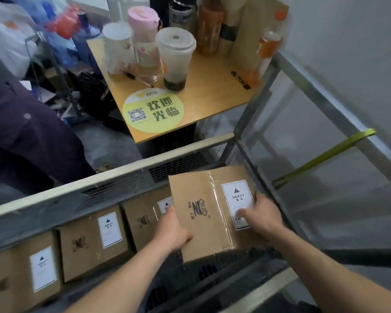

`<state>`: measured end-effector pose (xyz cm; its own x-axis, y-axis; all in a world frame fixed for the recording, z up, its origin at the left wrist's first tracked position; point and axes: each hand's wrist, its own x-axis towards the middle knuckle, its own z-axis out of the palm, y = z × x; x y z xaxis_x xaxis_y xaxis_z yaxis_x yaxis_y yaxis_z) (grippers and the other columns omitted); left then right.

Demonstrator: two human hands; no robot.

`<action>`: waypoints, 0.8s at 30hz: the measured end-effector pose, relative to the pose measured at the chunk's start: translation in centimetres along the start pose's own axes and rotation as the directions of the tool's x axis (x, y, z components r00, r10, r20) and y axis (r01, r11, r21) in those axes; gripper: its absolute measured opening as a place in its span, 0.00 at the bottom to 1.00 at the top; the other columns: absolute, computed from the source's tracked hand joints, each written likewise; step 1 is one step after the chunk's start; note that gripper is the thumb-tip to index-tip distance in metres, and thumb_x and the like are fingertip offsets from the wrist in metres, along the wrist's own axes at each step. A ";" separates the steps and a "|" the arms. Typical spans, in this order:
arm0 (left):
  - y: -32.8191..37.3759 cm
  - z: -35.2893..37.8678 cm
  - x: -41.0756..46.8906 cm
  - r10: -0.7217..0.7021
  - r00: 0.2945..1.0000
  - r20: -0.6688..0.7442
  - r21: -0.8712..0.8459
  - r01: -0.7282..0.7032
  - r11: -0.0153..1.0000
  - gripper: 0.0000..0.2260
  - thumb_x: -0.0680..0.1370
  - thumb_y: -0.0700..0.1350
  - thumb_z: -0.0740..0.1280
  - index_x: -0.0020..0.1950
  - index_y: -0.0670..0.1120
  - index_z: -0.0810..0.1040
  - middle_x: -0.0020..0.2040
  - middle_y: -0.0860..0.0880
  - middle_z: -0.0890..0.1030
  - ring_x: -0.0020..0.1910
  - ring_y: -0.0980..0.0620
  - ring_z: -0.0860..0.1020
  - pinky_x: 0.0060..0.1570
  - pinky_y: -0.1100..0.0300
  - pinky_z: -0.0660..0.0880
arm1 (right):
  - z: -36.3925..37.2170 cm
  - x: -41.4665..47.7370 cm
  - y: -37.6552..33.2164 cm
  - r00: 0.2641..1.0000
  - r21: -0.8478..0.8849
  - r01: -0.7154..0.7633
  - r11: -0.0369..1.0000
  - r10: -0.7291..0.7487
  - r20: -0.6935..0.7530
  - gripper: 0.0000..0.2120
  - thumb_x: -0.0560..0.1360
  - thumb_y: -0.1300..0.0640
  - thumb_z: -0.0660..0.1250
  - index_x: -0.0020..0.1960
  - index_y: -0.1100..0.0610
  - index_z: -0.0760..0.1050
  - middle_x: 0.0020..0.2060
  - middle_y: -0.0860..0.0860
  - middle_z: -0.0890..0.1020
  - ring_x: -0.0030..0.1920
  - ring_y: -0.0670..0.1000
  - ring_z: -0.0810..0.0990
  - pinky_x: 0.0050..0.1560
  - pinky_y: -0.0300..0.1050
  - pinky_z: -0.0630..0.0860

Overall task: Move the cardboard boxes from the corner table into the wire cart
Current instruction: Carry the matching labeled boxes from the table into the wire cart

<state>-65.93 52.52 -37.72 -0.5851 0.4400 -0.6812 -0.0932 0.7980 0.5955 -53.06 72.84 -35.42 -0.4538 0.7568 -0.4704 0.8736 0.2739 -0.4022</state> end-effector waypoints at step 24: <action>-6.6 11.3 24.1 -0.150 0.987 0.059 -0.071 0.154 0.985 0.32 0.75 0.35 0.68 0.78 0.47 0.62 0.58 0.49 0.79 0.54 0.51 0.78 0.44 0.66 0.75 | 16.3 23.7 8.0 0.994 -0.017 0.017 1.000 -0.015 0.106 0.29 0.69 0.56 0.76 0.65 0.53 0.67 0.57 0.54 0.80 0.56 0.59 0.81 0.54 0.58 0.81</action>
<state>-70.33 62.54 -62.93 -0.5157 0.3388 -0.7869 -0.2391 0.8251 0.5119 -59.68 83.28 -62.64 -0.4830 0.6851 -0.5453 0.8687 0.2968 -0.3965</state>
